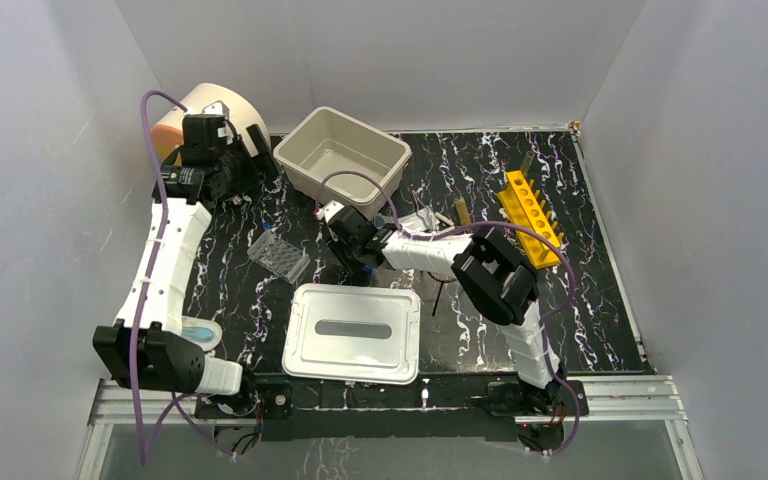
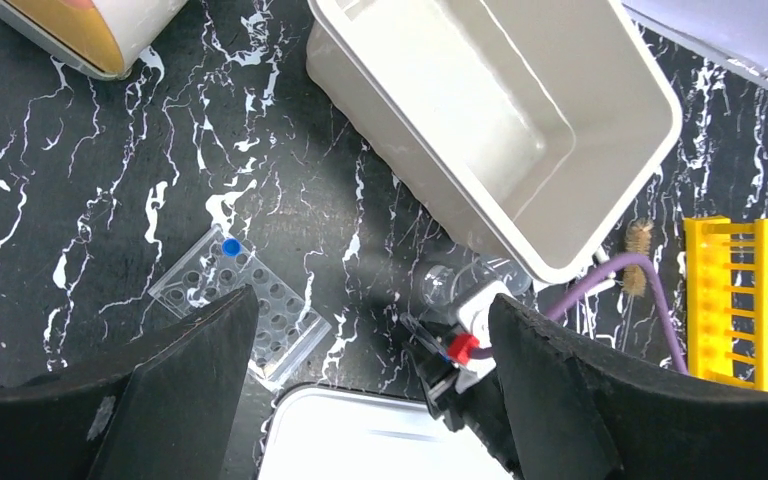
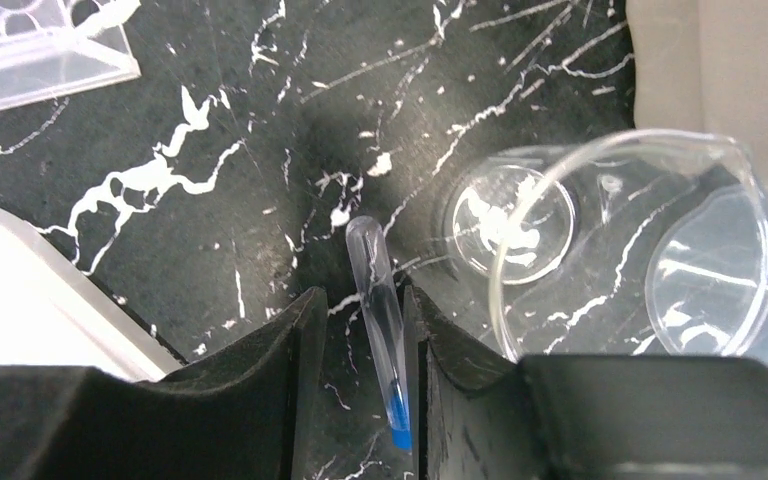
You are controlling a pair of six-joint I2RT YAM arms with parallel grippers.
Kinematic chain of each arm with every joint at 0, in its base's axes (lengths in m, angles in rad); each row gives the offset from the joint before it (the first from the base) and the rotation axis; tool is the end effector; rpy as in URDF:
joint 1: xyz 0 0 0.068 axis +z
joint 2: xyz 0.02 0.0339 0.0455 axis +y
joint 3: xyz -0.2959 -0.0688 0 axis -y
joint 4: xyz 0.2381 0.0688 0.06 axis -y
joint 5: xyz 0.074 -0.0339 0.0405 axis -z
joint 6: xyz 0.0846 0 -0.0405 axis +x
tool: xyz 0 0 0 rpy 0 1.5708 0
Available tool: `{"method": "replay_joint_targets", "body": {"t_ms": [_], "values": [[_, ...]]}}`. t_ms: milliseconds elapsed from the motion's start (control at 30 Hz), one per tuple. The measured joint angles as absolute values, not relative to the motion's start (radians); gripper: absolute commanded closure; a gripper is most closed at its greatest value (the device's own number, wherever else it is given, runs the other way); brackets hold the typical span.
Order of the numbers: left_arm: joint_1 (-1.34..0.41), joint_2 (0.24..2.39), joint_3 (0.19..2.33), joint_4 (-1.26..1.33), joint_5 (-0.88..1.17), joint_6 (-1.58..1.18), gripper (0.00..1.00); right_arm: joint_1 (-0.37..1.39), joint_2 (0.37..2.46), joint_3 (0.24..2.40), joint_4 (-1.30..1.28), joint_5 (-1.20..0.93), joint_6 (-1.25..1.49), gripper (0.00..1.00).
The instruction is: Organize the chemistry lab equipment
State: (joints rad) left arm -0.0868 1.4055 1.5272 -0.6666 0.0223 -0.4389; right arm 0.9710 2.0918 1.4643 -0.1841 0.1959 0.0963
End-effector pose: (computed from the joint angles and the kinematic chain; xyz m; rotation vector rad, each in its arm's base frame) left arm 0.3346 -0.0310 0.4116 -0.3605 2.1031 -0.3352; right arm 0.2977 0.4062 0.1650 -0.9230 2.1943 0.2815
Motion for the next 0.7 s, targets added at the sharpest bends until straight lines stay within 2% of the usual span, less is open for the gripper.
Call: {"method": "replay_joint_targets", "body": {"t_ms": [333, 700], "values": [[-0.087, 1.338, 1.502, -0.663, 0.021, -0.49, 0.17, 0.978, 2.134, 1.522, -0.185, 0.197, 0.081, 0.78], [-0.087, 1.359, 1.508, -0.657, 0.064, -0.511, 0.17, 0.982, 2.121, 1.538, -0.208, 0.201, 0.072, 0.79]]}}
